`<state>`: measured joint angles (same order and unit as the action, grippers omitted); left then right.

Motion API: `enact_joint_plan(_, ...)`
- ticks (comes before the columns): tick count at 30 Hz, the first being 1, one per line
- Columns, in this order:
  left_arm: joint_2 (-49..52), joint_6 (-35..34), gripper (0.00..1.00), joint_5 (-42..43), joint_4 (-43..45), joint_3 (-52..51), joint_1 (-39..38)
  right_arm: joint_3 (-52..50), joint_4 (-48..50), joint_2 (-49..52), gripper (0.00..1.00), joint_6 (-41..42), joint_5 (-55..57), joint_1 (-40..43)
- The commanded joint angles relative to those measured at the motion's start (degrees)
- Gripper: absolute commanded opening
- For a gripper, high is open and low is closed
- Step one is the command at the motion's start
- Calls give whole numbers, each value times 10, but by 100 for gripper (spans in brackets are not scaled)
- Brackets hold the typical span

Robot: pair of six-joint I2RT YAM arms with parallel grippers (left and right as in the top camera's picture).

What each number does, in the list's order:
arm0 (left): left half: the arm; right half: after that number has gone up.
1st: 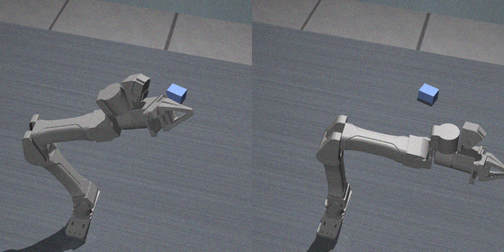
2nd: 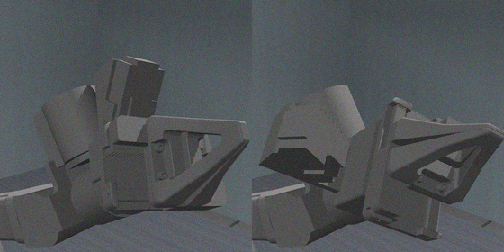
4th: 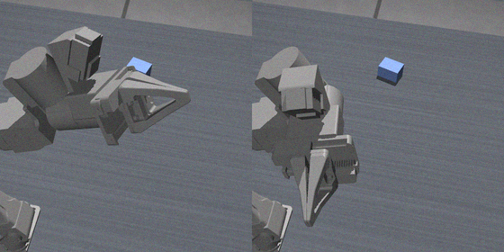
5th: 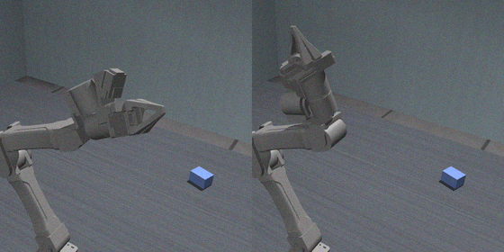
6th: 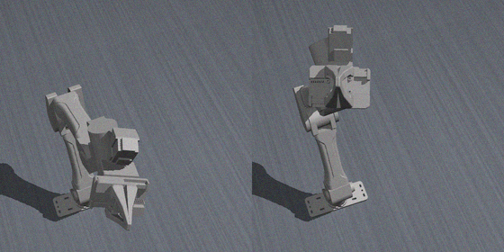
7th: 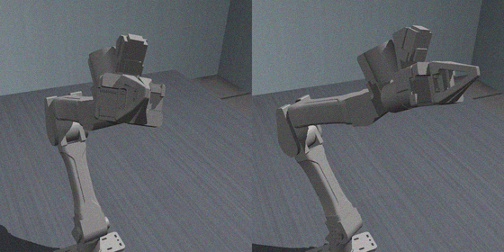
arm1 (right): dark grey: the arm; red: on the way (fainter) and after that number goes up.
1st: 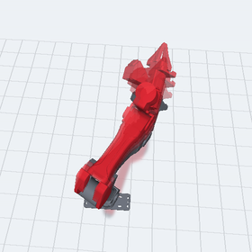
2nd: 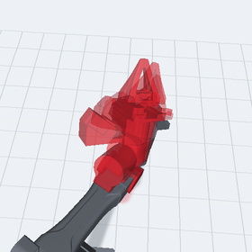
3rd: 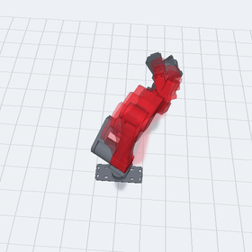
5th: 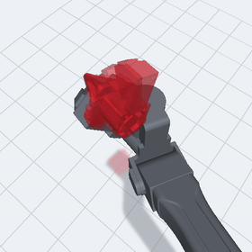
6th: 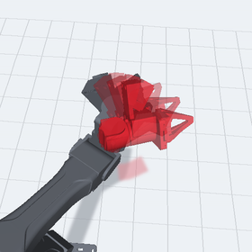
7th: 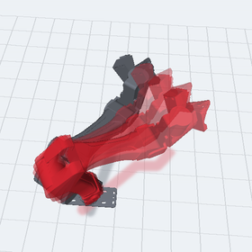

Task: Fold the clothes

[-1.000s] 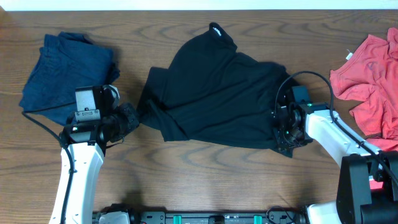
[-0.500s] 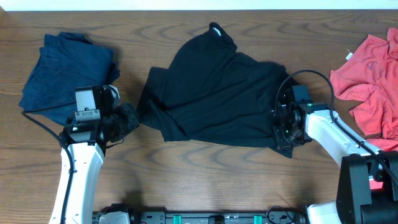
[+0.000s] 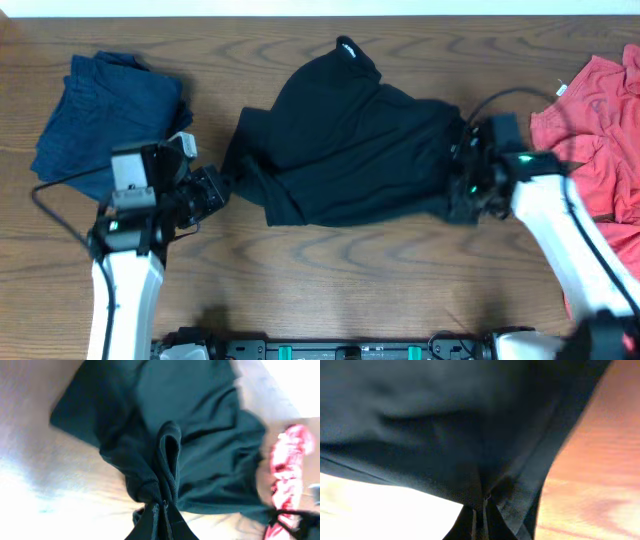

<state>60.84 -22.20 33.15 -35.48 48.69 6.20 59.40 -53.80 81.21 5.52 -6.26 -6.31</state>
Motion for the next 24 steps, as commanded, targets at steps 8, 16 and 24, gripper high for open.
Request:
enact_joint_plan(8,-195,9,6,4,104,105,-1,174,-30,-198,1,11,-10,59)
enact_joint_plan(16,-250,-2,6,-87,103,208,-1,262,-43,-282,1,11,106,103)
enact_joint_plan(24,-238,-2,6,-133,92,247,-1,314,-31,-275,1,0,165,111)
